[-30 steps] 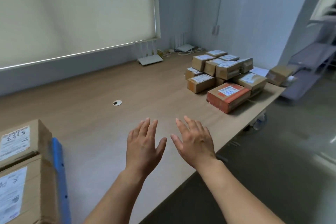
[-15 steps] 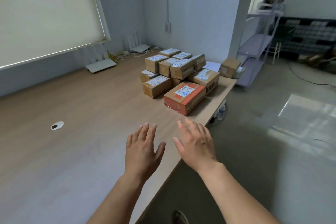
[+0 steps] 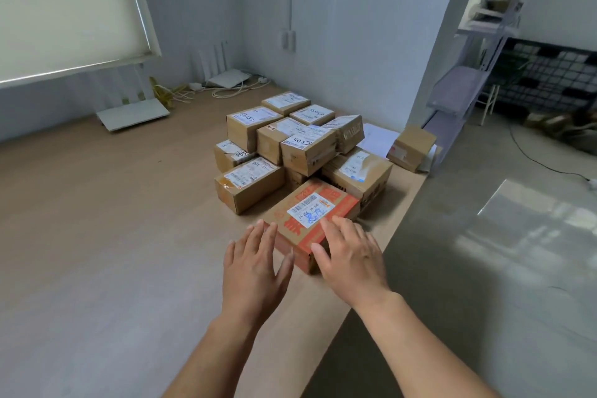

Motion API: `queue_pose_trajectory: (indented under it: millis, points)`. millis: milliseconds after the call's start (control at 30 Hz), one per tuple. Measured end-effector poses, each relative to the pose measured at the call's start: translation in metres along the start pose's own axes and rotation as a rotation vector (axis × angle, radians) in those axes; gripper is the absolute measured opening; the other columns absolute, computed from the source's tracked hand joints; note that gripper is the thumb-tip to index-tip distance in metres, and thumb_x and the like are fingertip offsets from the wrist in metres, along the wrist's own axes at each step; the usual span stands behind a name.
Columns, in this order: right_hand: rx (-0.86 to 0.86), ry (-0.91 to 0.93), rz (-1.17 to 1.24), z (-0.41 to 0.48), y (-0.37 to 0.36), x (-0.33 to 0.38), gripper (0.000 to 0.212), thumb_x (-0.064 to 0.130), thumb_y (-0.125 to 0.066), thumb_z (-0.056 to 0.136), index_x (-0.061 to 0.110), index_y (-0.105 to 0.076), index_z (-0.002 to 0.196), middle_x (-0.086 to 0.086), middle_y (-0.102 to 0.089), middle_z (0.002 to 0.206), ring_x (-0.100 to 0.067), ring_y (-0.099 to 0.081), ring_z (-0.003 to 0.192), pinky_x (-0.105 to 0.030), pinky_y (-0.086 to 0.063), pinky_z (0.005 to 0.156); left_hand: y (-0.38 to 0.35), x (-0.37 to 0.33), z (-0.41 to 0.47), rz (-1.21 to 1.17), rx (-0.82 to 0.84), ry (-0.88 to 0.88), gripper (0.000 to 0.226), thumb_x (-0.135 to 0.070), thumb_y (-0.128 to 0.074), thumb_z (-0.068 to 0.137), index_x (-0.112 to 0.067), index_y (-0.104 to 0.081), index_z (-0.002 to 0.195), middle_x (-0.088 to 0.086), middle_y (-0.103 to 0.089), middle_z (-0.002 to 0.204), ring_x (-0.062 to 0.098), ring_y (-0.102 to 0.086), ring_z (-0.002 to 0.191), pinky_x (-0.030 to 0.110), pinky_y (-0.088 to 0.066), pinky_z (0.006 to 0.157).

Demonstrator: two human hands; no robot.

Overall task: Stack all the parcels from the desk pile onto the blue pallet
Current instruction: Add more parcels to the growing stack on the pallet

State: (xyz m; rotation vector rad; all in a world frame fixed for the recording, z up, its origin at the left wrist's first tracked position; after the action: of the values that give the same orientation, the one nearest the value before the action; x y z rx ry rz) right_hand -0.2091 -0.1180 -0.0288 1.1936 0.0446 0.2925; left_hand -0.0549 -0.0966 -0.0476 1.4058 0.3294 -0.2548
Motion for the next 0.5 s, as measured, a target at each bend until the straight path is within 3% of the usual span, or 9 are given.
queue_pose_trajectory:
  millis: [167, 300, 367, 433, 500]
  points:
    - [0.079, 0.005, 0.002, 0.046, -0.028, -0.025, 0.041, 0.036, -0.058, 0.074, 0.012, -0.067, 0.106, -0.009, -0.067, 0.096, -0.026, -0.066, 0.082, -0.037, -0.054, 0.067, -0.022, -0.004, 0.049, -0.049, 0.050, 0.032, 0.061, -0.054, -0.031, 0.095, -0.031, -0.015, 0.150, -0.006, -0.017, 0.157, 0.014, -0.015, 0.143, 0.032, -0.011, 0.116]
    - [0.136, 0.017, 0.016, 0.065, -0.043, -0.044, 0.042, 0.038, -0.052, 0.079, 0.011, -0.067, 0.106, -0.008, -0.067, 0.096, -0.027, -0.066, 0.081, -0.037, -0.054, 0.065, -0.028, -0.002, 0.068, -0.109, 0.095, 0.091, 0.057, -0.049, -0.037, 0.096, -0.032, -0.022, 0.148, -0.008, -0.030, 0.152, 0.013, -0.030, 0.137, 0.029, -0.029, 0.108]
    - [0.147, 0.002, 0.043, 0.079, -0.048, -0.054, 0.045, 0.039, -0.045, 0.088, 0.012, -0.061, 0.119, -0.007, -0.063, 0.109, -0.028, -0.063, 0.097, -0.040, -0.051, 0.079, -0.025, 0.001, 0.076, -0.121, 0.093, 0.139, 0.056, -0.049, -0.036, 0.096, -0.031, -0.022, 0.147, -0.008, -0.032, 0.151, 0.013, -0.032, 0.136, 0.028, -0.034, 0.105]
    - [0.235, -0.004, 0.057, 0.095, -0.055, -0.067, 0.048, 0.040, -0.043, 0.095, 0.016, -0.046, 0.137, -0.004, -0.052, 0.130, -0.024, -0.049, 0.120, -0.038, -0.040, 0.098, -0.024, 0.005, 0.085, -0.111, 0.071, 0.187, 0.057, -0.051, -0.036, 0.096, -0.033, -0.021, 0.148, -0.008, -0.034, 0.150, 0.012, -0.034, 0.136, 0.028, -0.037, 0.103]
    - [0.235, 0.000, 0.093, 0.111, -0.059, -0.079, 0.050, 0.042, -0.040, 0.097, 0.019, -0.038, 0.141, -0.002, -0.046, 0.136, -0.019, -0.042, 0.127, -0.034, -0.034, 0.103, -0.025, 0.008, 0.093, -0.106, 0.064, 0.240, 0.056, -0.052, -0.036, 0.095, -0.035, -0.022, 0.147, -0.009, -0.037, 0.148, 0.012, -0.037, 0.134, 0.029, -0.039, 0.101]
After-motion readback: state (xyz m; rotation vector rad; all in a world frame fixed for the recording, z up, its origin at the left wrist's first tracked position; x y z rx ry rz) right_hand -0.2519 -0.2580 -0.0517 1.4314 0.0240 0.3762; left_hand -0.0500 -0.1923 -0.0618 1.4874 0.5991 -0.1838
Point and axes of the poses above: each hand's wrist, its own z-axis towards the middle knuckle, its own y-axis out of the back of the hand, x = y × z, the point moved 3 cm from there along z, towards the middle knuckle
